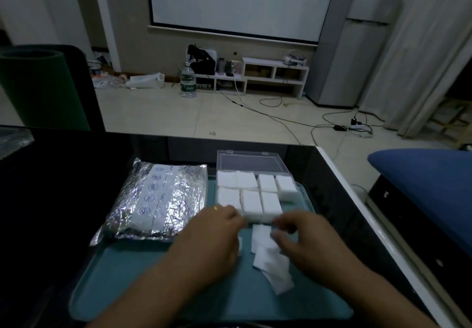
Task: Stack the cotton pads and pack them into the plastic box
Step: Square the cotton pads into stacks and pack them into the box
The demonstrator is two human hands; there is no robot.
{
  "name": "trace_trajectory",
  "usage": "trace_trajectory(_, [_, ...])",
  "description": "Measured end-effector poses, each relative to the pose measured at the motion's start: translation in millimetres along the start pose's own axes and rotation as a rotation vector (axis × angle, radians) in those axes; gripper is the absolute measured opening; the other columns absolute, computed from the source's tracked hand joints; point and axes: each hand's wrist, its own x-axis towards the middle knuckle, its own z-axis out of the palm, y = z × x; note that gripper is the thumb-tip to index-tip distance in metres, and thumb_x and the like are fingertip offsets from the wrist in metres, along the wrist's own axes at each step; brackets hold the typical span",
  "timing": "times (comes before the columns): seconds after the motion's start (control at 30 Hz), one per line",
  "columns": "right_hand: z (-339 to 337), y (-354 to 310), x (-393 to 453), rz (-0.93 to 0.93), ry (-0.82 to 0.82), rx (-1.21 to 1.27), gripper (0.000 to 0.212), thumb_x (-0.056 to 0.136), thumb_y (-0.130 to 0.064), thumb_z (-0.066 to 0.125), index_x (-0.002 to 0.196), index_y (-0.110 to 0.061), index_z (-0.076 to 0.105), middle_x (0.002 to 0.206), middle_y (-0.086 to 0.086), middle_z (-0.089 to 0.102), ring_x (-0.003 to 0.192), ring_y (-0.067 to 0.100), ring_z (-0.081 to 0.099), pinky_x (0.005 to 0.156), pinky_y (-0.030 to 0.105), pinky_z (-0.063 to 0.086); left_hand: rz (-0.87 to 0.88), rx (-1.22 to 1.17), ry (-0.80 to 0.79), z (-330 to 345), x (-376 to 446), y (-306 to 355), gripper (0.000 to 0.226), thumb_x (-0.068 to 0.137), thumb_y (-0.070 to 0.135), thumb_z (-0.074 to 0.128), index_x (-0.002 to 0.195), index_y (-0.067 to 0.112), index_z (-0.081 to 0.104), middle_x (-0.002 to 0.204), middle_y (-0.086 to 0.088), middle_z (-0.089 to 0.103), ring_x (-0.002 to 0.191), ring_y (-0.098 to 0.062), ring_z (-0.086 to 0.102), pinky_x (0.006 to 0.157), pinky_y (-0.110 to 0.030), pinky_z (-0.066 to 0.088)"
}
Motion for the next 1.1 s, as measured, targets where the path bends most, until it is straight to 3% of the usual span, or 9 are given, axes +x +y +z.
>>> trace_trajectory(0.1, [20.3,7.7,-23.6,0.060,-0.174,-0.194,0.047,0.090,-0.046,0.058,0.133,-0.028,0.051,0.125,-0.003,0.052,0.117,0.014,0.051,0.098,0.026,0.041,-0.066,0.098,-0.163,26.4,-24.6,9.4,0.040,0.067,0.024,0.068,0.107,0.021,0.067,0.109,-0.002,0.066,0.090,-0.024,0.066,0.076,-0.037,0.056])
trace_trajectory(0.2, [27.6,8.2,-30.4,0.070,-0.211,-0.272,0.047,0.088,-0.045,0.058,0.131,-0.027,0.051,0.121,-0.001,0.047,0.116,0.019,0.047,0.097,0.030,0.041,-0.115,0.120,-0.175,38.5,-32.8,10.9,0.064,0.044,0.021,0.079,0.107,0.018,0.069,0.103,-0.004,0.067,0.087,-0.023,0.067,0.071,-0.035,0.058])
trace_trajectory(0.3, [28.3,10.7,-28.0,0.091,-0.216,-0.213,0.045,0.086,-0.041,0.063,0.128,-0.027,0.055,0.116,-0.002,0.048,0.112,0.018,0.052,0.095,0.029,0.042,-0.113,0.060,-0.137,43.1,-31.5,16.6,0.053,0.079,0.010,0.058,0.130,0.019,0.050,0.125,-0.003,0.051,0.116,-0.026,0.048,0.096,-0.035,0.043])
trace_trajectory(0.43, [27.2,9.6,-16.2,0.131,-0.247,-0.141,0.050,0.081,-0.038,0.071,0.128,-0.028,0.056,0.119,-0.001,0.050,0.111,0.017,0.055,0.092,0.024,0.040,-0.171,-0.028,-0.062,48.1,-20.7,16.8,0.014,0.093,0.019,0.049,0.105,0.023,0.055,0.110,0.001,0.044,0.109,-0.021,0.044,0.083,-0.030,0.034])
trace_trajectory(0.6, [24.6,9.7,-1.3,0.180,-0.270,-0.067,0.023,0.078,-0.038,0.074,0.094,-0.025,0.063,0.100,-0.002,0.064,0.085,0.011,0.057,0.069,0.022,0.039,-0.273,-0.091,-0.085,49.2,-12.7,16.3,0.014,0.093,0.035,0.056,0.102,0.023,0.055,0.101,0.003,0.036,0.107,-0.019,0.045,0.083,-0.028,0.034])
trace_trajectory(0.73, [15.0,10.2,2.6,0.253,-0.253,0.125,0.014,0.085,-0.026,0.072,0.089,-0.013,0.069,0.084,0.000,0.068,0.075,0.011,0.063,0.070,0.027,0.052,-0.338,-0.093,-0.093,45.2,-12.1,19.9,0.013,0.093,0.034,0.053,0.087,0.025,0.047,0.096,0.000,0.051,0.104,-0.025,0.053,0.075,-0.031,0.029])
trace_trajectory(0.83, [4.6,10.9,-0.3,0.340,-0.209,0.420,0.008,0.085,-0.011,0.072,0.087,-0.005,0.066,0.070,0.008,0.067,0.055,0.014,0.062,0.050,0.023,0.050,-0.396,-0.249,-0.056,40.3,-13.6,20.7,0.010,0.092,0.037,0.054,0.091,0.028,0.057,0.100,0.003,0.060,0.102,-0.022,0.055,0.080,-0.031,0.038])
trace_trajectory(0.93, [-4.6,10.0,-6.8,0.397,-0.178,0.710,0.008,0.086,0.003,0.067,0.091,0.002,0.060,0.065,0.016,0.066,0.054,0.023,0.066,0.048,0.028,0.051,-0.437,-0.340,-0.052,34.6,-14.5,23.2,0.011,0.088,0.027,0.056,0.083,0.031,0.047,0.096,0.007,0.056,0.099,-0.018,0.055,0.073,-0.027,0.032])
trace_trajectory(1.1, [-5.9,3.4,-15.0,0.414,-0.227,0.977,0.045,0.083,0.013,0.064,0.121,-0.007,0.053,0.071,0.021,0.057,0.065,0.038,0.070,0.055,0.035,0.058,-0.510,-0.533,-0.056,31.3,-15.2,20.9,0.036,0.088,0.023,0.061,0.119,0.032,0.046,0.094,0.006,0.056,0.093,-0.019,0.060,0.076,-0.027,0.042])
